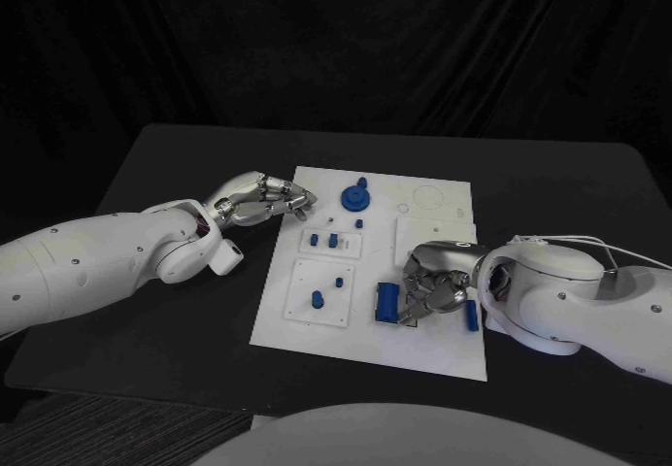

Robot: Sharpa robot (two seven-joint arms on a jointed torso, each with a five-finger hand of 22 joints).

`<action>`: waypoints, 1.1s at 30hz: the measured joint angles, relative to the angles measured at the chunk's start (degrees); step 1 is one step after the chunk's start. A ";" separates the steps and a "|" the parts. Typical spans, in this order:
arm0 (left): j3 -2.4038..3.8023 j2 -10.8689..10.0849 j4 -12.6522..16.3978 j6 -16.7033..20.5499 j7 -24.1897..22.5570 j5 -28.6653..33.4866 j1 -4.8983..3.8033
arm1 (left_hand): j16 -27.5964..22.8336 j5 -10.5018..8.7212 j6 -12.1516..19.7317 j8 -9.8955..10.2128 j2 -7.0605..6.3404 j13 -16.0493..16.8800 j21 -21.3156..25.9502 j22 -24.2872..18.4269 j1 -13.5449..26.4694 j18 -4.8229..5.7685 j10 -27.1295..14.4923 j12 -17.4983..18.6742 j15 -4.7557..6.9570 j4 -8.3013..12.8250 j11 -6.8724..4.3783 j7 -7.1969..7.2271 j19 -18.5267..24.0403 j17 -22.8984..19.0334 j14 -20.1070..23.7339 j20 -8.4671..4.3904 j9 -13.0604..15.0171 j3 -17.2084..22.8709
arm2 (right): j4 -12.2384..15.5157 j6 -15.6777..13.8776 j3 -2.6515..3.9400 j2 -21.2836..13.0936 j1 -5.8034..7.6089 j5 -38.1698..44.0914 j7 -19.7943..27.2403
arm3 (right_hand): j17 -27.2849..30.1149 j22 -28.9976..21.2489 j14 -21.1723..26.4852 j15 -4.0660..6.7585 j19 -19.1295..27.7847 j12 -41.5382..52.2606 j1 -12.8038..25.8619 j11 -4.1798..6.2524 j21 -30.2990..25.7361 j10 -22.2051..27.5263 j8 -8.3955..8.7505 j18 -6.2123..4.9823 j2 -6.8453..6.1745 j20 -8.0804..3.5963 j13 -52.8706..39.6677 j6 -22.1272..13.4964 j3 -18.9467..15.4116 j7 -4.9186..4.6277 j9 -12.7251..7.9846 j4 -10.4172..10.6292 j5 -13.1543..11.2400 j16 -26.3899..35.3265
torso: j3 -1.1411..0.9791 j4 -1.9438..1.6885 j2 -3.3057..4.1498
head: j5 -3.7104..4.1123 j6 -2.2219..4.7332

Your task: Assemble the parts on the task board

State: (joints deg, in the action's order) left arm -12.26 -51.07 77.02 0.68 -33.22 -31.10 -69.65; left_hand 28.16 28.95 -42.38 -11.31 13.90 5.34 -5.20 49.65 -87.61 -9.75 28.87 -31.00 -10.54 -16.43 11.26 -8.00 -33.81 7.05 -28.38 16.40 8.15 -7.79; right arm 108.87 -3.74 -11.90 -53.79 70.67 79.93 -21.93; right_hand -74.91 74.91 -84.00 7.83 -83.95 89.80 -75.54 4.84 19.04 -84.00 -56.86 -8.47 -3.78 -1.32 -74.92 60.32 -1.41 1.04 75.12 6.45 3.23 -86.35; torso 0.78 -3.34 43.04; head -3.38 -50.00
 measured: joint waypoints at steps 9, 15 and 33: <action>0.00 -0.22 0.07 -0.02 0.00 0.00 0.02 | 0.00 0.00 0.00 0.00 0.00 0.00 0.00 0.00 0.00 0.00 0.00 0.00 0.00 0.00 0.00 0.00 0.00 0.00 0.00 0.00 0.00 0.00 | 2.08 0.22 -0.02 -4.87 0.89 -1.22 0.36 | 0.00 -0.06 0.00 0.00 0.00 0.00 -0.35 0.00 -1.59 0.00 13.60 0.00 0.37 0.00 0.01 -10.03 -0.80 -0.63 -0.50 0.82 0.00 0.21 | -0.01 0.12 -0.03 | -0.17 0.00; 0.00 -0.54 0.13 -0.02 0.02 0.00 0.03 | 0.23 0.00 0.00 0.00 0.00 0.00 0.00 0.00 0.00 0.00 0.00 0.00 0.00 0.00 0.00 0.00 0.00 0.00 0.00 0.00 0.00 0.00 | 3.00 -0.14 -0.02 -8.39 2.96 -4.16 0.31 | 0.00 -0.08 0.06 -0.67 -0.05 0.00 0.44 -0.66 -1.59 0.00 21.00 0.00 0.64 0.36 0.01 -11.11 -0.87 -1.11 -6.17 2.04 1.23 0.24 | -0.02 0.15 -0.09 | -0.30 0.00; 0.00 -0.54 0.20 0.02 0.12 0.00 0.04 | 0.23 0.00 0.00 0.00 0.00 0.00 0.00 0.00 0.00 0.00 -0.01 0.00 0.00 0.00 0.00 0.00 0.00 0.00 0.00 0.00 0.01 0.00 | 0.76 7.93 -0.02 -12.47 7.20 -6.61 -10.56 | 0.04 -0.66 0.01 -2.46 -0.09 0.00 10.07 -2.93 -4.07 -0.05 48.90 -0.96 5.69 1.95 0.02 4.79 -3.25 -3.06 -44.60 7.15 10.68 1.61 | 0.08 0.12 -0.09 | 0.98 0.00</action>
State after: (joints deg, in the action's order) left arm -12.26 -51.62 77.23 0.70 -33.11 -31.10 -69.61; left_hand 28.38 28.95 -42.38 -11.31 13.90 5.34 -5.20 49.65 -87.61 -9.75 28.86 -31.00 -10.54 -16.43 11.26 -8.00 -33.81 7.05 -28.37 16.40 8.16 -7.80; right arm 109.63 4.19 -11.93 -66.26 77.87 73.32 -32.48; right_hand -74.86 74.25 -83.99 5.36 -84.04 89.80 -65.47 1.91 14.97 -84.04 -7.96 -9.43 1.91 0.63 -74.90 65.11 -4.66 -2.02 30.52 13.60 13.90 -84.74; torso 0.86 -3.22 42.95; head -2.41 -50.00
